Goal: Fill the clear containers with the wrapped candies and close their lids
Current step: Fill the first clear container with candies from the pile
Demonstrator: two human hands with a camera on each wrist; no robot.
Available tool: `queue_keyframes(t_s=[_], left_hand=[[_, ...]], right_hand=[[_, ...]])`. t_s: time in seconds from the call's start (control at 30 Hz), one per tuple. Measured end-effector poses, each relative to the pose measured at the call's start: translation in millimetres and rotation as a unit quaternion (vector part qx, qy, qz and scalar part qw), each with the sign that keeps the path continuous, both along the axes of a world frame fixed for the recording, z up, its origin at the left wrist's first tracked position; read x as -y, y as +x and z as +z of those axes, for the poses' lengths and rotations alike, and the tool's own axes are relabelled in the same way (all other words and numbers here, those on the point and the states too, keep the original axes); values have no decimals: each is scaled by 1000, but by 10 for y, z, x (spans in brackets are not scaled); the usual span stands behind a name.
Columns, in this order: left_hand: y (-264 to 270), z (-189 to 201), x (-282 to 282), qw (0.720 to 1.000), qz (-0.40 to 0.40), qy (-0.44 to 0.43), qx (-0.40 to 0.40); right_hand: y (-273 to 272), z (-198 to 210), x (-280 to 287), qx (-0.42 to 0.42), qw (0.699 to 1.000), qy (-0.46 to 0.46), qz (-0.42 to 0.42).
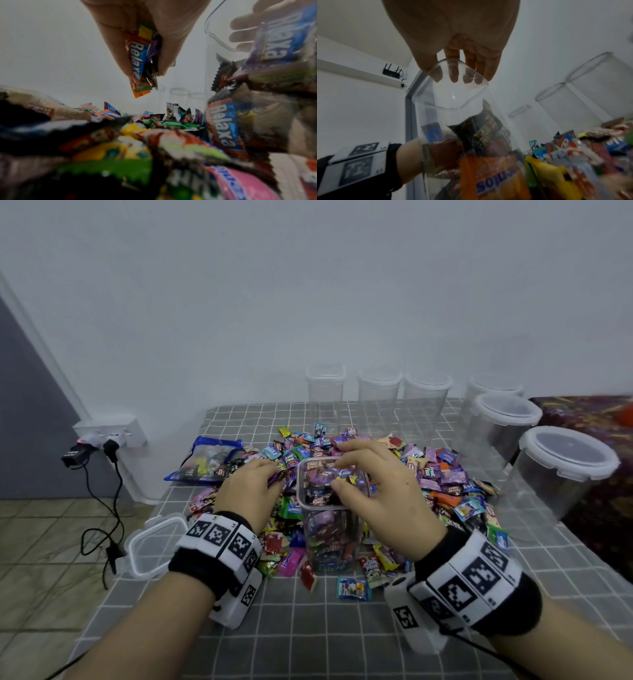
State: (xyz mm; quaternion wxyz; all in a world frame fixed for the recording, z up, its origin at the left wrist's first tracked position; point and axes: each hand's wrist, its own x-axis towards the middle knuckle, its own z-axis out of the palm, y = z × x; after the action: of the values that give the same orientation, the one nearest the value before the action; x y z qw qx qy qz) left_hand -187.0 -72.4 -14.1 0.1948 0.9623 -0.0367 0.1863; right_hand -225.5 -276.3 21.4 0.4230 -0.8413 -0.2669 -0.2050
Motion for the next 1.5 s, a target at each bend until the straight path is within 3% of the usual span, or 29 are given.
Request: queue_keyframes(t_s=[0.17,0.3,0.63,1.0,1.23,1.5], left_hand=[[3,5,9,1000,-3,5,-7],[-16,9,42,1000,-11,5,-11],[-89,123,64,999,-33,-16,27],[-298,709,323,975,-113,-118,147],[-405,661,507,981,-165,-77,66],[-414,610,529,979,-186,-51,64]], right_hand=[[-5,-73,92,-215,971,94,41],[0,-214,86,-284,943,140,106],[13,-294,113,-303,939,135,93],[16,-325,94,-295,944,125,83],[11,-342,67,-288,940,162,81],[19,-357,60,-281,940,172,84]])
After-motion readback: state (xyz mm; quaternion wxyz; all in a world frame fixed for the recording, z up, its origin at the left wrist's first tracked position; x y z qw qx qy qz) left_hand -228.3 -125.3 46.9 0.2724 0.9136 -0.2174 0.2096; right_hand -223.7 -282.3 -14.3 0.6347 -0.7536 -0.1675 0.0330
